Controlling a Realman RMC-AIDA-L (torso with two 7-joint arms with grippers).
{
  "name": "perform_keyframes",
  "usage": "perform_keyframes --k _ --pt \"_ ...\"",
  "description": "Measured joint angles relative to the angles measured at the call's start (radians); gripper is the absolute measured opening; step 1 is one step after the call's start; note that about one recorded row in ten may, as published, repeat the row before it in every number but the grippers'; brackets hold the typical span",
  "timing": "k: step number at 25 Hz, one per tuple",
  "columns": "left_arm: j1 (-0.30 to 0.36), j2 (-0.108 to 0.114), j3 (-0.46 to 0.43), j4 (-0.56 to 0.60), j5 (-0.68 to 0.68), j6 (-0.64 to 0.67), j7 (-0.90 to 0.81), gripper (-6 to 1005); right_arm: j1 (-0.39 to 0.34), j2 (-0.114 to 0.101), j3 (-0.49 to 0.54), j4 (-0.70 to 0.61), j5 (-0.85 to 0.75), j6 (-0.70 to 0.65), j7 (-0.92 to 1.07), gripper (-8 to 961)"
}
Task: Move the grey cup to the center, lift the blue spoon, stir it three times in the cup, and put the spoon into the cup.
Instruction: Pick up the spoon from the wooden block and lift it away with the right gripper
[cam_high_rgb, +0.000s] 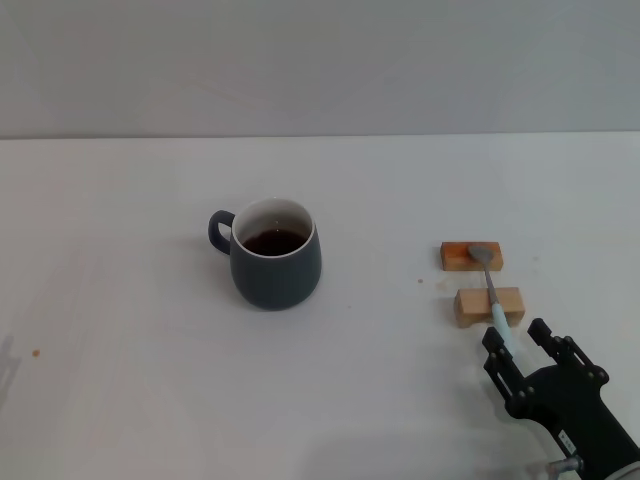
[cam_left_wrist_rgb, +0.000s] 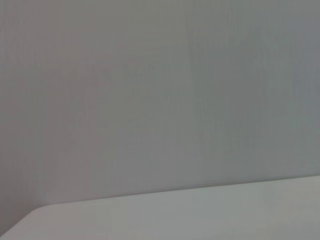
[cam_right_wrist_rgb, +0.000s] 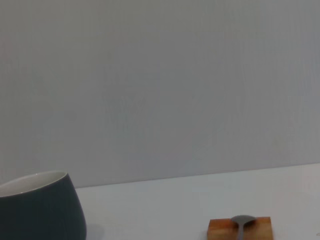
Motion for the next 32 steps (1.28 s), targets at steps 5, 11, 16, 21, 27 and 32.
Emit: perform_keyframes --k 5,11,16,21,27,32 --pt "0.001 0.000 0.000 0.000 0.000 0.000 0.000 854 0.001 0.000 -0.002 -0.001 0.000 0.000 0.000 608" --pt "0.002 0.000 0.001 0.000 0.000 0.001 0.000 854 0.000 0.001 0.004 -0.001 0.000 0.001 0.002 583" --pt "0.003 0.000 0.000 0.000 0.000 0.003 0.000 854 -0.001 0.001 0.006 -0.001 0.000 0.001 0.002 570" --pt "0.004 0.000 0.000 0.000 0.000 0.002 0.000 853 -0.003 0.001 0.006 -0.001 0.000 0.001 0.002 557" --pt "0.007 -0.001 0.000 0.000 0.000 0.002 0.000 853 -0.004 0.000 0.002 0.000 0.000 0.000 0.002 542" --pt "0.015 -0.001 0.000 -0.002 0.000 0.006 0.000 853 -0.004 -0.001 -0.003 0.002 0.000 -0.001 0.002 529"
